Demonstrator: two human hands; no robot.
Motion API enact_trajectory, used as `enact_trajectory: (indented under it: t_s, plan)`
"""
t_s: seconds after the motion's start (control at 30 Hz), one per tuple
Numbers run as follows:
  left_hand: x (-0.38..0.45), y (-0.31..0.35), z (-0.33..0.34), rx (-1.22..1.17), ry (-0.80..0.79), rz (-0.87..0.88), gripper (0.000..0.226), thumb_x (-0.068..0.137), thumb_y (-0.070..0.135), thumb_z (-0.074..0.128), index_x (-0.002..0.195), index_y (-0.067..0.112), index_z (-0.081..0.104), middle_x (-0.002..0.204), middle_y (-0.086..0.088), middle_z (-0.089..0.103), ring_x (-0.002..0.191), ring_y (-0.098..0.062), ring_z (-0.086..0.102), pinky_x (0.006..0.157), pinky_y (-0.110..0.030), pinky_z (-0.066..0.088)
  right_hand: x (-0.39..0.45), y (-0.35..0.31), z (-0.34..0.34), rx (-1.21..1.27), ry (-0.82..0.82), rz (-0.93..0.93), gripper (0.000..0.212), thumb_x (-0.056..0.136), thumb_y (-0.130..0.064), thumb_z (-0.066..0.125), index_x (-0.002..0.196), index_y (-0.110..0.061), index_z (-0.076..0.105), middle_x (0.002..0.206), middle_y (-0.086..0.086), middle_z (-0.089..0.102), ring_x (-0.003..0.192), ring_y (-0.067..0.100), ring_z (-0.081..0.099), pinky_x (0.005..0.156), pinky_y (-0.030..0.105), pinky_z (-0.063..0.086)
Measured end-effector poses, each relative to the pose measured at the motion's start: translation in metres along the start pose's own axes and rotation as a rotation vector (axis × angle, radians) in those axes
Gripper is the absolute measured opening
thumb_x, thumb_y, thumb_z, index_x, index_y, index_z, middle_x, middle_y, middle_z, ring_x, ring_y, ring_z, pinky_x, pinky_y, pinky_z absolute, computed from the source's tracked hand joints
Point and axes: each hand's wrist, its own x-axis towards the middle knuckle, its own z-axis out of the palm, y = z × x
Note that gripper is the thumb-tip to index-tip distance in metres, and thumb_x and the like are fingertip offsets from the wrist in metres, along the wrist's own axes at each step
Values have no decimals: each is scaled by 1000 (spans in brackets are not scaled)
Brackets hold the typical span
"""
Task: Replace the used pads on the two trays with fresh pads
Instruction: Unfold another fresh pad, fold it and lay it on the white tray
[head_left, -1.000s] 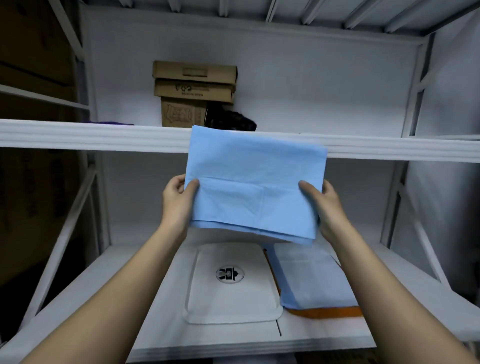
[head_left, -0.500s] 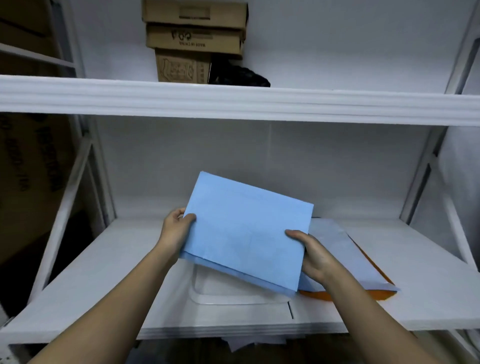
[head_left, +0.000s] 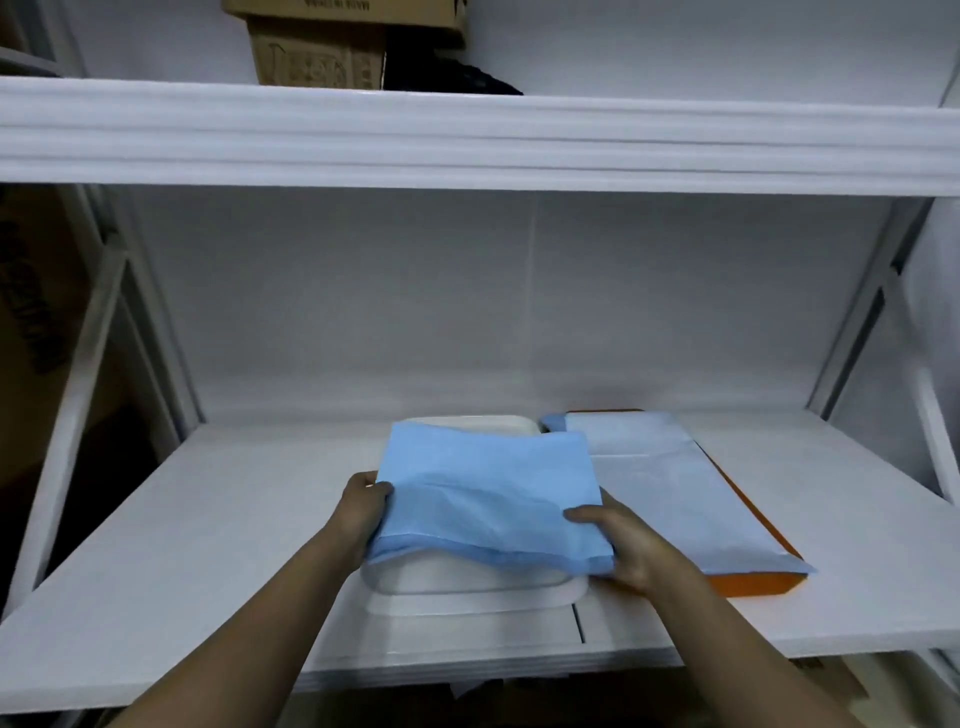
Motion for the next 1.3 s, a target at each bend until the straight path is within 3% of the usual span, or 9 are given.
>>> enact_trajectory:
  t_s: [0.07, 0.27, 0.43, 0.6, 0.77, 0.9, 1.0, 1.07, 1.3]
  plan:
    - [3, 1, 16, 46, -64, -19, 30, 90, 3, 35, 111, 1, 57, 86, -13, 64, 67, -25, 60, 51, -22, 45, 0, -5, -14, -92, 102, -64, 50, 73, -8, 67, 120, -21, 55, 113, 12, 66, 94, 29, 64, 62, 34, 53]
    - [5, 5, 73, 100, -176, 12, 46, 91, 0, 44, 123, 31, 34, 104, -9, 57, 75, -18, 56, 61, -27, 50, 13, -12, -73, -473, 508, -219, 35, 89, -6, 57, 123, -5, 49, 115, 11, 55, 90, 21, 52, 71, 31, 42]
    - [12, 5, 137, 296, -163, 199, 29, 88, -2, 45, 100, 21, 58, 86, -6, 51, 63, -16, 48, 50, -25, 44, 16, -21, -129, -596, 730, -181, 41, 87, -18, 62, 123, -7, 47, 114, 14, 56, 91, 24, 49, 76, 33, 41]
    - [21, 2, 190, 392, -232, 220, 33, 88, -1, 48, 114, 15, 61, 106, -10, 54, 83, -23, 55, 57, -27, 51, 16, -33, -182, -490, 777, -195, 37, 88, -8, 59, 124, -4, 50, 120, 14, 55, 94, 24, 50, 78, 31, 39]
    - [24, -10, 239, 443, -328, 238, 41, 89, -3, 49, 127, 8, 56, 121, -11, 51, 109, -32, 56, 74, -38, 57, 16, -27, -232, -532, 826, -126, 41, 89, 2, 44, 129, -5, 52, 133, 15, 52, 118, 33, 49, 98, 36, 38]
    - [25, -20, 265, 594, -389, 254, 50, 91, -2, 48, 140, 5, 41, 145, -15, 38, 130, -29, 42, 106, -29, 37, 12, -19, -254, -602, 905, -105, 42, 89, 0, 44, 130, -6, 51, 132, 16, 54, 120, 36, 48, 102, 41, 36]
    - [18, -30, 282, 684, -485, 271, 60, 95, -4, 44, 148, 3, 17, 154, -14, 18, 143, -25, 22, 109, -17, 16, 9, -14, -265, -706, 937, -77, 44, 91, -5, 42, 134, -10, 47, 131, 14, 55, 119, 37, 49, 99, 41, 37]
    - [20, -37, 290, 759, -520, 297, 63, 96, 0, 43, 149, 6, 9, 156, -14, 10, 145, -24, 14, 113, -21, 10, 9, -11, -270, -732, 947, -69, 44, 92, -5, 40, 136, -12, 46, 133, 13, 54, 119, 37, 49, 98, 41, 37]
    - [18, -46, 290, 939, -480, 404, 62, 94, 5, 46, 149, 21, 22, 157, -12, 1, 145, -24, 15, 114, -25, 22, 11, -6, -280, -787, 908, -49, 53, 89, 4, 42, 141, -5, 39, 141, 18, 45, 128, 36, 43, 106, 46, 34]
